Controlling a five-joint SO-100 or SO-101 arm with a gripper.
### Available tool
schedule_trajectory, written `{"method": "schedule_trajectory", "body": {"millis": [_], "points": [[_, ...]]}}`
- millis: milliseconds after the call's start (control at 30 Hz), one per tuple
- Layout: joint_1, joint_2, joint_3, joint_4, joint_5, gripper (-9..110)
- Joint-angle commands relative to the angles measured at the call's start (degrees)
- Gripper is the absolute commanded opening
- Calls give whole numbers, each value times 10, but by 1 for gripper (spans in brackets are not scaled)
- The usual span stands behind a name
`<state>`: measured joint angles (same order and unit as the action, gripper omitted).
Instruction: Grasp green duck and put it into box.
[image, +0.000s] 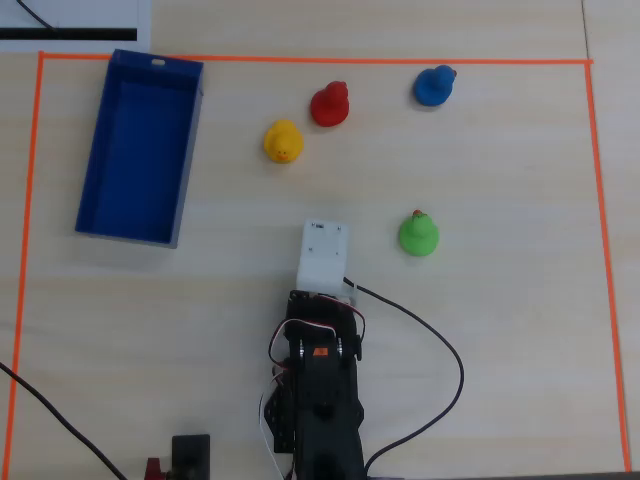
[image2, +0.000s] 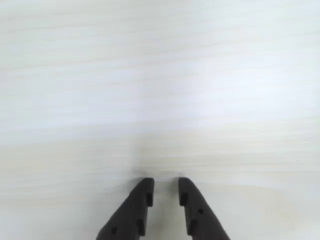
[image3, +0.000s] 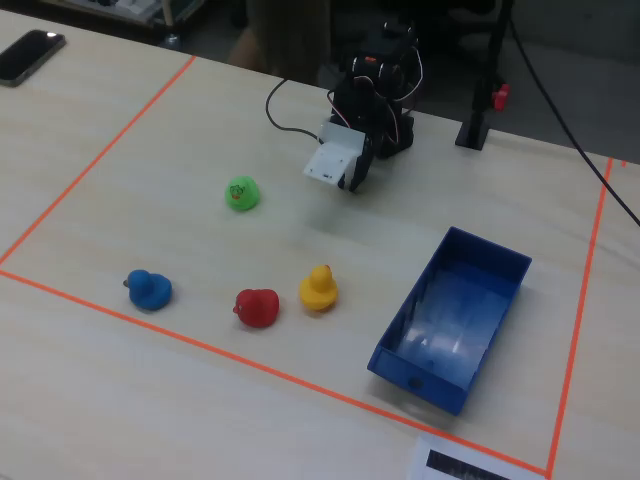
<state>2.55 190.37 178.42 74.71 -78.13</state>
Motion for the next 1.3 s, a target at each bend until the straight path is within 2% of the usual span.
{"method": "schedule_trajectory", "body": {"millis": [0, 300, 500, 667, 1033, 1267], "points": [[-5, -6, -2, 8, 4, 4], [-8, -6, -2, 5, 19, 1], [35, -56, -26, -66, -1, 0], [76, -162, -165, -70, -7, 4], [197, -421, -546, -69, -57, 27], [304, -566, -693, -149, -141, 36]]}}
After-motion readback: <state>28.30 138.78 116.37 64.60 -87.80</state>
